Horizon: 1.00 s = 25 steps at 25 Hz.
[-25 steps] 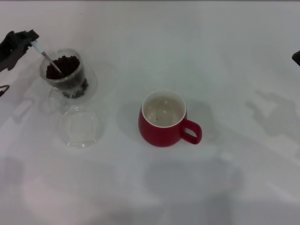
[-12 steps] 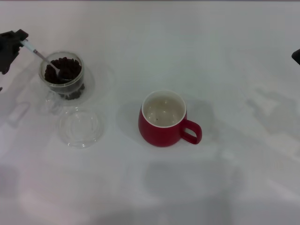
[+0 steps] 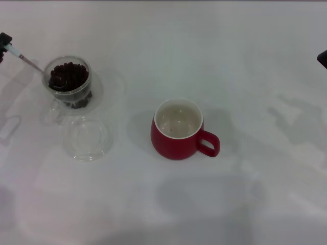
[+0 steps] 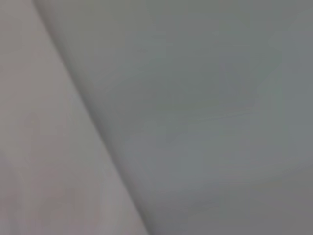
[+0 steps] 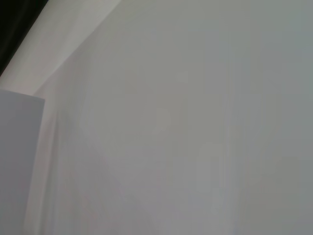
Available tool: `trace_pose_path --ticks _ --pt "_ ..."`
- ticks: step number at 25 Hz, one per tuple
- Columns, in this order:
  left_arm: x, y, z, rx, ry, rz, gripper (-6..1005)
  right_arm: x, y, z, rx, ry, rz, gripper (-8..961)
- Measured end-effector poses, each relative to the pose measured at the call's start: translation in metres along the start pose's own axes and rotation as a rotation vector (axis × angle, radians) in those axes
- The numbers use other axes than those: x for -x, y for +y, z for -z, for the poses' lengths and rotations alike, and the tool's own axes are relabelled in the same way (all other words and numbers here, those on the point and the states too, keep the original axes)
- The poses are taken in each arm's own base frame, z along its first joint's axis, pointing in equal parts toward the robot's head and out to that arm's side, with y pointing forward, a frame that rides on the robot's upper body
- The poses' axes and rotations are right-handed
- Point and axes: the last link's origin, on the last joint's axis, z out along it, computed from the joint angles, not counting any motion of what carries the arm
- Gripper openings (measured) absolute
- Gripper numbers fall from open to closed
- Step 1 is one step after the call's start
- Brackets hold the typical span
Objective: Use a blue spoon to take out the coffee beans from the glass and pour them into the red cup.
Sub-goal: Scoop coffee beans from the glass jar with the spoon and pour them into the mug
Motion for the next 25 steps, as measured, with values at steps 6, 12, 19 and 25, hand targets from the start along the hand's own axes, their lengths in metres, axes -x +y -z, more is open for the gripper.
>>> trace_pose_path --ticks 6,12,19,25 --pt "0.002 0.010 0.002 0.078 -0.011 -0.052 120 -0.001 -0.002 -0.005 0.013 0.001 0.001 420" --pt "0.009 0.025 -0.002 0.167 -0.038 -0.110 120 0.000 -0.004 -0.009 0.029 0.000 0.002 421" --pt "0.027 0.043 -0.017 0.246 -0.110 -0.119 122 0.000 -0.004 -0.009 0.037 0.002 0.002 422" --pt "0.049 0.056 -0.032 0.294 -0.189 -0.108 122 0.000 -0.004 -0.009 0.039 -0.001 0.003 423"
